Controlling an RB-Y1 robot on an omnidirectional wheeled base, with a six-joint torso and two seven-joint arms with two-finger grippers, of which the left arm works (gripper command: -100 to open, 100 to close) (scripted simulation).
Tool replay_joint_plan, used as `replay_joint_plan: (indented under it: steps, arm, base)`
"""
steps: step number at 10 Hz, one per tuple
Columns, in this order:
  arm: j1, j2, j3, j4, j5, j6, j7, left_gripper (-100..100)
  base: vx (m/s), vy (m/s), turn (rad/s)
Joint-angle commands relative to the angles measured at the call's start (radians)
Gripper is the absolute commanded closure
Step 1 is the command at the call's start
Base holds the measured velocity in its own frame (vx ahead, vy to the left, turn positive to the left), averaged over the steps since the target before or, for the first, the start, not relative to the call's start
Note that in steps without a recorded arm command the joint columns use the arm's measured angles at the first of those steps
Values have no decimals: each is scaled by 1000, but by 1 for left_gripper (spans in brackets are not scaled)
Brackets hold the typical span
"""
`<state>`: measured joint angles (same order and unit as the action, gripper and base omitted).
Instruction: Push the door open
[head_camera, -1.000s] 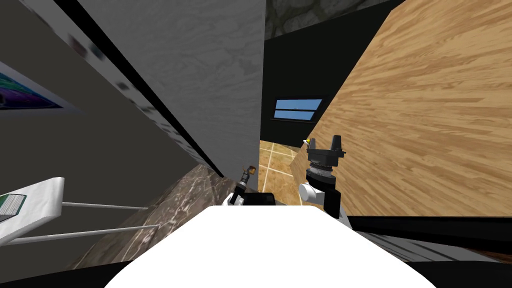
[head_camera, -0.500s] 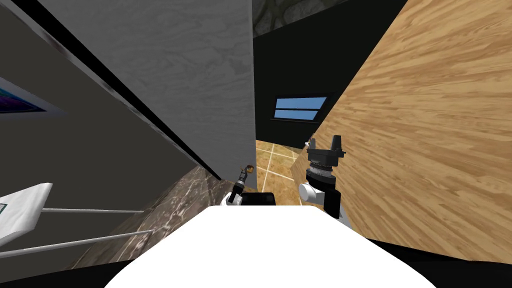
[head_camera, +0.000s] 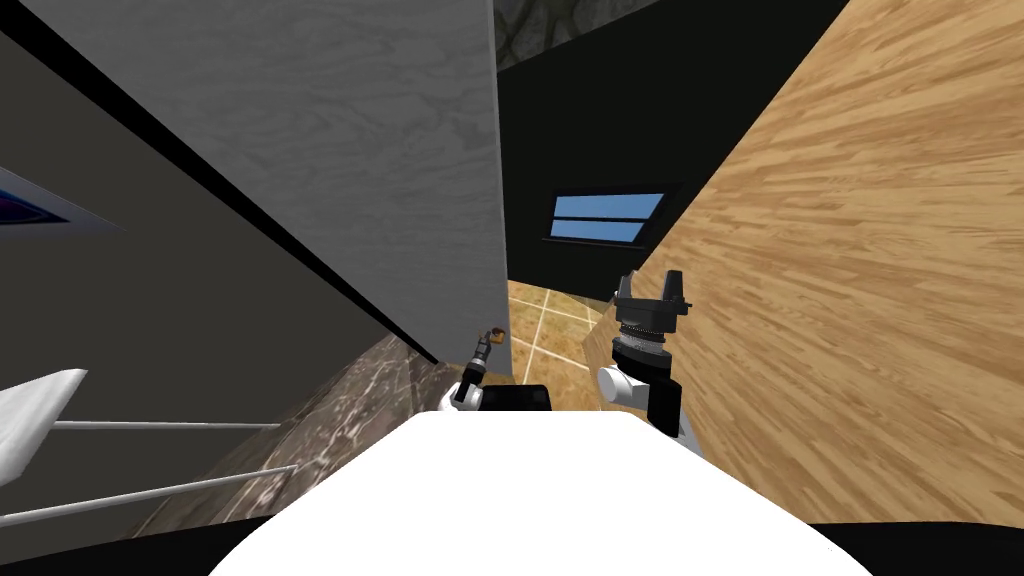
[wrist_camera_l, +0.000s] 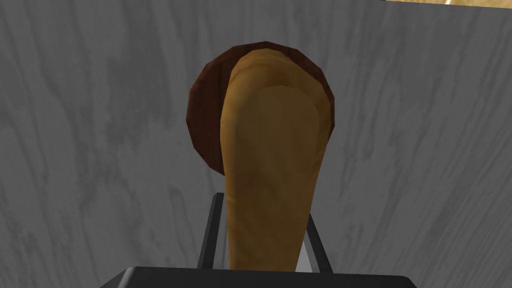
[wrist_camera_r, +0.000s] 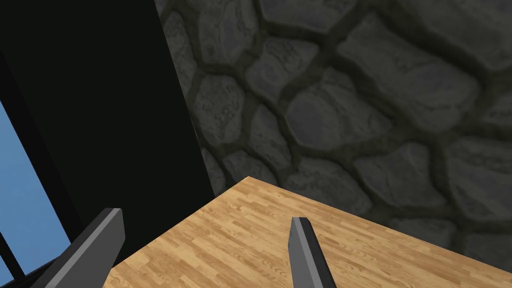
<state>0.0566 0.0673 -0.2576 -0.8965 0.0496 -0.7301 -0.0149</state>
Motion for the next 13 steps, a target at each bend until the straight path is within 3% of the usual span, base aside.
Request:
replay_joint_plan:
  steps: [1, 6, 13]
  arm:
    - [-8, 11, 28, 5, 9, -5, -3, 100]
    - [-25, 1, 90, 26, 27, -7, -20, 100]
    - [-51, -39, 186, 58, 56, -10, -46, 100]
  base:
    - [97, -98, 33]
    - [137, -111, 62]
    - [164, -122, 72]
